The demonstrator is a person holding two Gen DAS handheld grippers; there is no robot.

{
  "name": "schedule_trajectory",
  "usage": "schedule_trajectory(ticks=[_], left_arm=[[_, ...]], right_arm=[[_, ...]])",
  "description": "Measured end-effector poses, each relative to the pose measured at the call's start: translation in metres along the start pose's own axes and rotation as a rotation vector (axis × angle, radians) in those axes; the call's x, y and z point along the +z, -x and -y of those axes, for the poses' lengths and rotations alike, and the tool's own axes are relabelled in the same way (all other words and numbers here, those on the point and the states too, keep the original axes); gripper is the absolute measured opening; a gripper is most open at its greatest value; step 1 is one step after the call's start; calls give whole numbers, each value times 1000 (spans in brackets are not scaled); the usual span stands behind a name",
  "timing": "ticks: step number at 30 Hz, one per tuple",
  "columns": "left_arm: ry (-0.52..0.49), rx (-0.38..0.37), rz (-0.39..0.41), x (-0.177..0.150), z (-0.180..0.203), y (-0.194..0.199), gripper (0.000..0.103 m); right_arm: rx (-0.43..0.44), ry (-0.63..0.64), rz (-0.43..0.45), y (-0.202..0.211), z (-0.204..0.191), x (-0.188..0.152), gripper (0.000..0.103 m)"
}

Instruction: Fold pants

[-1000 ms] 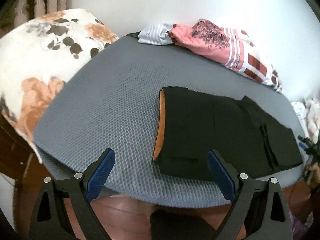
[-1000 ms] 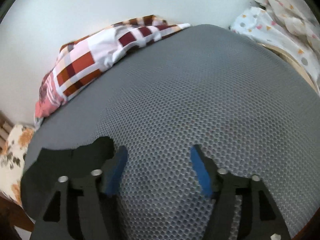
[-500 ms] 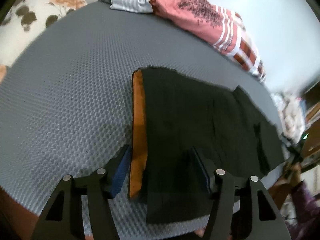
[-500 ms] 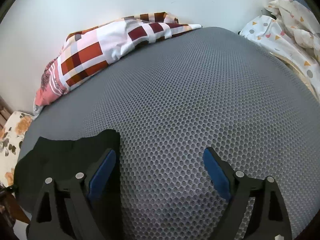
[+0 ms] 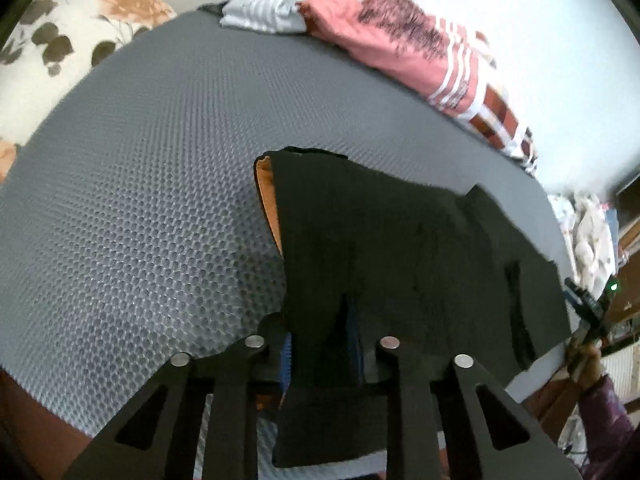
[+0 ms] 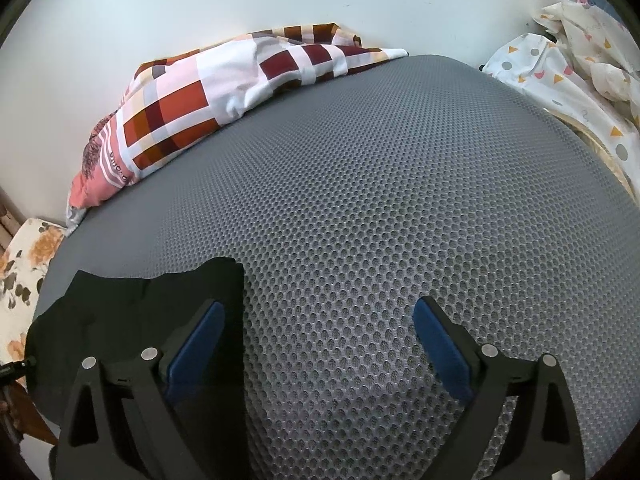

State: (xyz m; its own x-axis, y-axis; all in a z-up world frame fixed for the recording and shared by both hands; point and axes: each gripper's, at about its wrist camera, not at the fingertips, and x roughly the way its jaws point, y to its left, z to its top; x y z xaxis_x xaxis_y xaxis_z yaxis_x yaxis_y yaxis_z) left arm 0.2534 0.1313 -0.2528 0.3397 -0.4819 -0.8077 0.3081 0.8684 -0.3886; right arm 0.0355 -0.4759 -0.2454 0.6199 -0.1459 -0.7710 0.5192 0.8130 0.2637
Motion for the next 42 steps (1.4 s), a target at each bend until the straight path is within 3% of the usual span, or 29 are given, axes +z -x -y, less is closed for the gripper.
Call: schedule_trajectory(ticks=[4, 7, 10, 12, 15, 18, 22, 23, 26, 27, 28, 31, 36, 40, 42], left_arm=[[-10, -44, 64, 1, 38, 35, 17], [-62, -82, 87, -1, 83, 57, 17], [-118, -153, 85, -6, 141, 70, 17], [-147, -208, 84, -8, 178, 68, 17], [-176, -297, 56, -3, 230, 47, 17], [-160, -378, 4, -2, 264, 9, 17], [-228, -466, 0, -14, 297, -16, 17], [-235, -470, 13, -14, 300, -13, 17], [-260, -464, 60, -12, 304, 5, 20], [-263, -437, 89, -11, 299, 15, 29], [-265, -398, 110, -12, 296, 22, 44], [-247, -340, 173, -21, 273, 42, 62], [-136, -268, 152, -47, 218, 45, 65], [-40, -233, 121, -70, 184, 36, 65], [0, -235, 98, -78, 172, 31, 65]], right_arm=[[29, -36, 4, 1, 6, 4, 93], [75, -154, 35, 15, 10, 7, 73], [324, -270, 38, 32, -8, -1, 73], [521, -287, -43, 27, -40, -15, 73], [742, -259, -192, 14, -97, -40, 73], [883, -271, -290, 2, -129, -58, 73], [923, -261, -358, -11, -145, -68, 73], [888, -256, -366, -16, -144, -67, 74], [908, -300, -388, -27, -139, -70, 74], [918, -315, -388, -29, -137, -69, 74], [929, -328, -390, -31, -137, -68, 74], [948, -341, -396, -33, -135, -60, 84], [933, -351, -429, -41, -141, -60, 87], [862, -290, -463, -43, -153, -57, 87], [794, -245, -485, -48, -161, -58, 82]])
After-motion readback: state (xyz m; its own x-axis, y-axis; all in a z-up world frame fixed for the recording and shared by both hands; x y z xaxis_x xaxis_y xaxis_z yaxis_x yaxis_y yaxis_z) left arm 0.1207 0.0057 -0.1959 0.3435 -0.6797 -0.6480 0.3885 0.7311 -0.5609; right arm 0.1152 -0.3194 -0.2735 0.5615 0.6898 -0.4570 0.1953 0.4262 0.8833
